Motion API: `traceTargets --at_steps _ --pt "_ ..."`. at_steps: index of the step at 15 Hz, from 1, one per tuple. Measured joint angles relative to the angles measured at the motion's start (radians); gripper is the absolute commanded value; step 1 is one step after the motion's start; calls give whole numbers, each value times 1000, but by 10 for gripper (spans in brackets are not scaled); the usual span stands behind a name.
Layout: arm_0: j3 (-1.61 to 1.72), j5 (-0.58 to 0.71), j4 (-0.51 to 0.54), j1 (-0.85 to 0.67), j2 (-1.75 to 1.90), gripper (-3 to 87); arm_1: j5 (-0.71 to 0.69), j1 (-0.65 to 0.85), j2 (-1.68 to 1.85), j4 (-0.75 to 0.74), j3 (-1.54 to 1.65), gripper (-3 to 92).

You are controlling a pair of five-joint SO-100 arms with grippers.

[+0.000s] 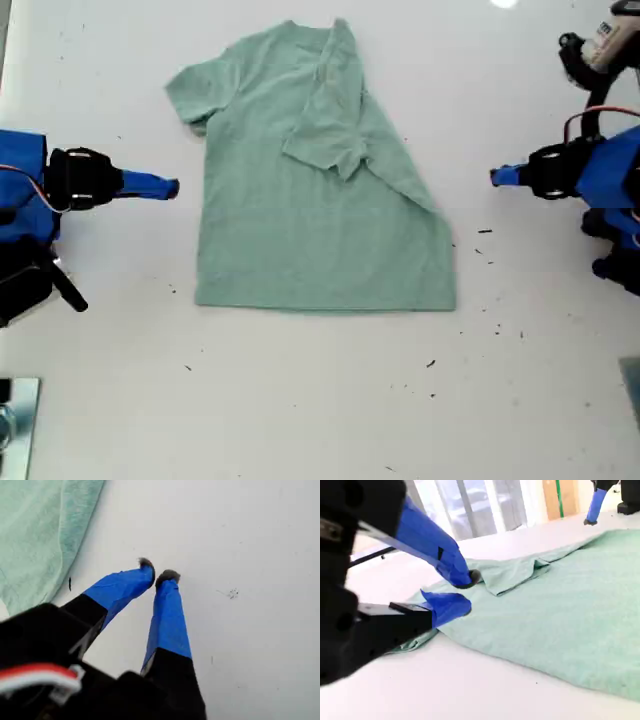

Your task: Fold t shirt

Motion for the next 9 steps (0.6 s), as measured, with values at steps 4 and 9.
traceTargets --at_steps 4,9 --pt "0 -94 3 14 0 -2 382 -258 0 0 3 54" --pt "2 -95 8 9 0 -1 420 -253 0 0 3 27"
